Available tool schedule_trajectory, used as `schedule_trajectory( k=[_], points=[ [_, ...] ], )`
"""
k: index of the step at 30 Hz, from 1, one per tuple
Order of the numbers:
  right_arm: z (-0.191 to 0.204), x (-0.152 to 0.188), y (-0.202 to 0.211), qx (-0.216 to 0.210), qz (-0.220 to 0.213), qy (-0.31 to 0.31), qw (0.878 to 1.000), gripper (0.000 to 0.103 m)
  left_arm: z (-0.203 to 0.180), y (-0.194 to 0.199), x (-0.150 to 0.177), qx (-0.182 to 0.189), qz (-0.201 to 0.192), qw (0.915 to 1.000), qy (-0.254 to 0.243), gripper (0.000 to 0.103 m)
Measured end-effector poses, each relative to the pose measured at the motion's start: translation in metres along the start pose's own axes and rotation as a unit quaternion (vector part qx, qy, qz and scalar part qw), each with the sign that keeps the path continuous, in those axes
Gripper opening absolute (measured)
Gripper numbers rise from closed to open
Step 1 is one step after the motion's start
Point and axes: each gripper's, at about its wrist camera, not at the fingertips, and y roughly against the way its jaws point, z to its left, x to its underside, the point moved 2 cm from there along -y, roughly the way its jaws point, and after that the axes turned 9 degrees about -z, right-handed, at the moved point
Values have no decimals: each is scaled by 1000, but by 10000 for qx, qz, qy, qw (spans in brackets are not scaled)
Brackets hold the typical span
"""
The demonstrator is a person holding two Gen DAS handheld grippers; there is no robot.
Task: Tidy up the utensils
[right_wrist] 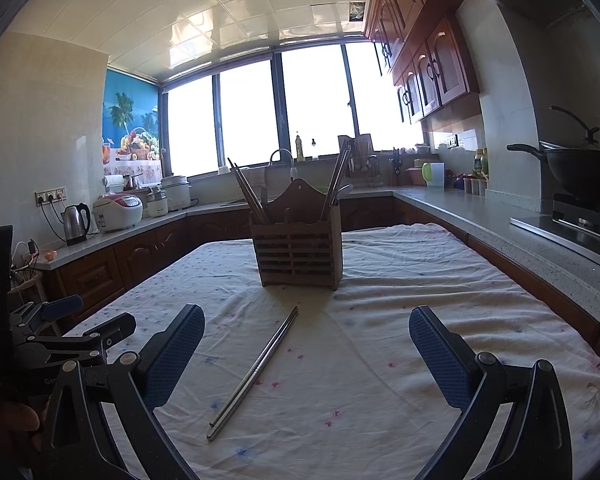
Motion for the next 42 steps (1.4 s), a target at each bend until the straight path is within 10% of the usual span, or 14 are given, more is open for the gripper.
schedule_trajectory(
  k=[42],
  points=[
    [5,1,-2,-10,39,-54,10000,103,-3,-4,-1,105,57,9999,13,103]
  ],
)
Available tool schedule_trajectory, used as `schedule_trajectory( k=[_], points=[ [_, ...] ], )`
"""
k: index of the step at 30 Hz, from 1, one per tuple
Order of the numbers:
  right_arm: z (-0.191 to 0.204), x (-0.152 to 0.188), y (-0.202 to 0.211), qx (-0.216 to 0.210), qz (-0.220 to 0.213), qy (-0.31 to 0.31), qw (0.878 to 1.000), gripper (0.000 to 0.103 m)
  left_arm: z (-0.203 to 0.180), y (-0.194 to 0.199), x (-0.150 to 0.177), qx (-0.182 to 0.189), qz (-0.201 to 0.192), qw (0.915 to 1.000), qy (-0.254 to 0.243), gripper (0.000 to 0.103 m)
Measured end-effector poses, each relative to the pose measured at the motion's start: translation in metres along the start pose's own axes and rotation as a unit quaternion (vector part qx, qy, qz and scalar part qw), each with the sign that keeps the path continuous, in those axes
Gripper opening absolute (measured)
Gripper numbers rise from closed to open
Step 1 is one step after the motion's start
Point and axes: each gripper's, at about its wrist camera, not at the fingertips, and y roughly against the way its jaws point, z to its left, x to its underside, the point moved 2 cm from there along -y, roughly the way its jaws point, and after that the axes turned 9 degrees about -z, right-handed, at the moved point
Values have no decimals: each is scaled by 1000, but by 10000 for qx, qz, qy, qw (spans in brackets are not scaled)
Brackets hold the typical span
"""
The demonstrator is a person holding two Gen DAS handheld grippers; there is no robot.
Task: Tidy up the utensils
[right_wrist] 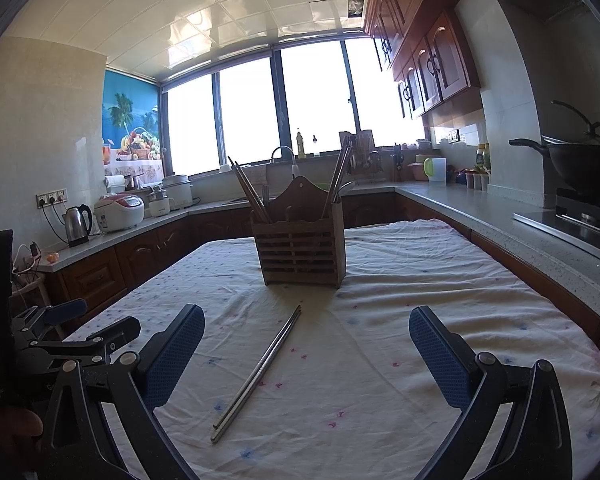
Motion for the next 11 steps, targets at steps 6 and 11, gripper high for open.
schedule_trajectory(
  k=[6,11],
  points=[
    [6,1,-1,-14,55,-21,10000,103,2,-1,-2,75,62,9999,64,103],
    [13,2,-2,24,155,-46,9999,103,4,-3,-2,134,144,9997,106,103]
  ],
)
